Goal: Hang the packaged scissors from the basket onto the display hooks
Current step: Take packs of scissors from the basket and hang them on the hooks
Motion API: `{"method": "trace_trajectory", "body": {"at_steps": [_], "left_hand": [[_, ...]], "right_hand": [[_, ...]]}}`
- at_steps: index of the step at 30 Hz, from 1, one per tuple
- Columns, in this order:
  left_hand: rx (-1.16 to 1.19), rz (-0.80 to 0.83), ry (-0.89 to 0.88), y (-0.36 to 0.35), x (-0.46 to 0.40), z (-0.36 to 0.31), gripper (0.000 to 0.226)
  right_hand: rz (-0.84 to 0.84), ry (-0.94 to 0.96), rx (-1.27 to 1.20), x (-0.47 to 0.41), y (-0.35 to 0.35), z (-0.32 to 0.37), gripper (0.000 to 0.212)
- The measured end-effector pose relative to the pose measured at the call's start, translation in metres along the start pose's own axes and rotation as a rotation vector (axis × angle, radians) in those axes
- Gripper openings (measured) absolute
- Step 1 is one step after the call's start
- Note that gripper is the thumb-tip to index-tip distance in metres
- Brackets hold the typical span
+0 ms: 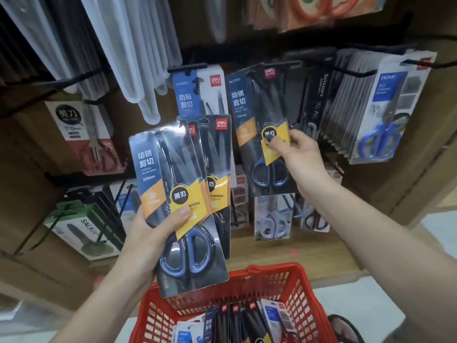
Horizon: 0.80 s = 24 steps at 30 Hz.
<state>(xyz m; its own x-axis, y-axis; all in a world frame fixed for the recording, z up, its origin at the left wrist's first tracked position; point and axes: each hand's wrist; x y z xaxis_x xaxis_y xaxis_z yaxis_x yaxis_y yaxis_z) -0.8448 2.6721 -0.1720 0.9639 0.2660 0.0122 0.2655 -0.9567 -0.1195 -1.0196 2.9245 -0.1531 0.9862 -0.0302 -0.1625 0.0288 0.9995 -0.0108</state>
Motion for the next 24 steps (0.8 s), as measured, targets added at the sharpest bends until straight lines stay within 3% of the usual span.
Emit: {"method": "trace_trajectory", "body": {"at_steps": [5, 12, 18, 24], "left_hand": [[-0.012, 0.021, -0.009, -0.003, -0.003, 0.001, 0.077], [-0.049, -0.001, -0.012, -0.006, -0.007, 0.007, 0.078], [-0.046, 0.006, -0.006, -0.011, -0.005, 0.006, 0.081], [-0.080, 0.014, 0.012, -0.020, 0.001, 0.010, 0.084]], "right_hand": [[-0.081, -0.008, 0.063, -0.036, -0.024, -0.008, 0.018], [-0.097, -0.013, 0.021, -0.062, -0.045, -0.017, 0.025], [-0.057, -0.058, 0.053, -0.062, -0.049, -0.019, 0.014], [-0.034, -0.004, 0.434, -0.025, -0.033, -0.003, 0.053]]}}
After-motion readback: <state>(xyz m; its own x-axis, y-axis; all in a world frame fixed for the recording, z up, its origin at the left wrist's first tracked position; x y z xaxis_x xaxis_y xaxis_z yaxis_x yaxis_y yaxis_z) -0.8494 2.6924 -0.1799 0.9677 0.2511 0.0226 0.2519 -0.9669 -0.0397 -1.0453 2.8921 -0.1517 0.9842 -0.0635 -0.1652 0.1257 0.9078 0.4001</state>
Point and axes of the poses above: each hand's wrist, its own x-axis away from the middle knuckle, its own y-axis out of the back of the hand, z = x × y
